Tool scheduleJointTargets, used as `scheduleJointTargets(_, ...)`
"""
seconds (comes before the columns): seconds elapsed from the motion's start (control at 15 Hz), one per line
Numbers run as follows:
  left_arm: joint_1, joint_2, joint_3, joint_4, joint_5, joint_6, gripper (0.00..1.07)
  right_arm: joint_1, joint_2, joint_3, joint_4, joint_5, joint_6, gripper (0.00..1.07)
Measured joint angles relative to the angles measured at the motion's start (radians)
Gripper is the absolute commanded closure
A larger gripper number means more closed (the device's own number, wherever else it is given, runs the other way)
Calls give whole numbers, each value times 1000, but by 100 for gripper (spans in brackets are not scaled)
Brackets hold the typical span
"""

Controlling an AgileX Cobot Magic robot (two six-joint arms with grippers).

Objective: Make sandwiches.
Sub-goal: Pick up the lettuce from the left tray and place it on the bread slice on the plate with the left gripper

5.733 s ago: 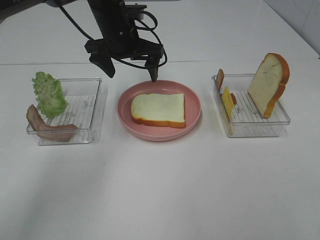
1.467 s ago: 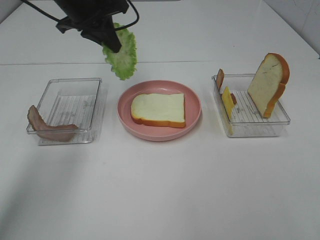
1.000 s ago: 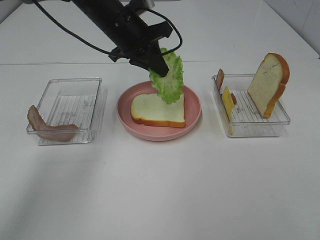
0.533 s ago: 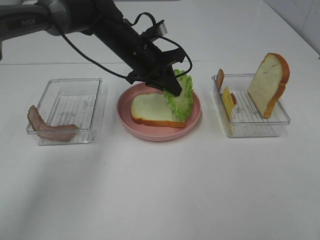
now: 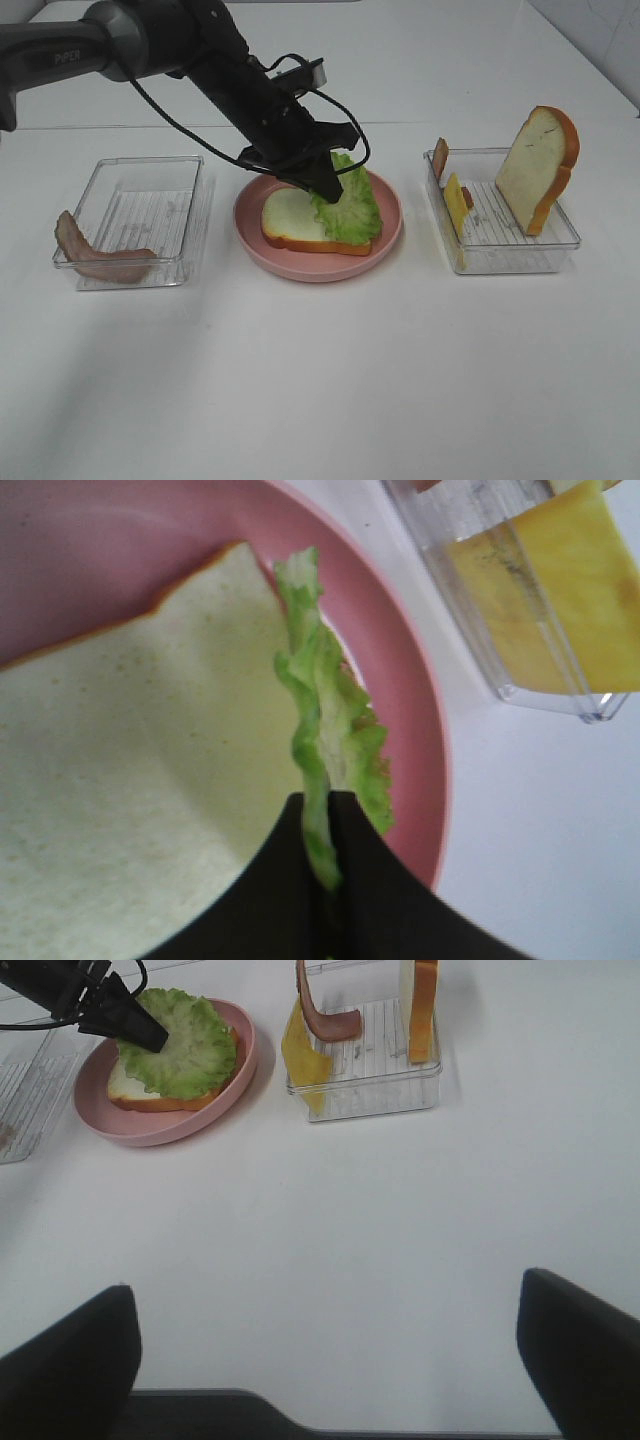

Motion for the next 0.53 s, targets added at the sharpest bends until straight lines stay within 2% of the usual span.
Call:
scheduleJointTargets(0.27, 0, 0, -11, 112, 0, -51, 107, 0, 0, 0, 0, 0, 0, 9)
scheduleJointTargets(0.33, 0, 0, -25, 130, 2, -69, 102, 0, 0, 0, 0, 0, 0, 9)
scheduleJointTargets(0.4, 0, 0, -42, 148, 3, -91, 92, 0, 0, 0, 0, 0, 0, 9)
scheduleJointTargets(0.47, 0, 0, -62, 163, 11, -110, 75, 0, 0, 0, 0, 0, 0, 9)
scheduleJointTargets(0.53, 0, 0, -69, 165, 21, -120, 67, 0, 0, 0, 0, 0, 0, 9)
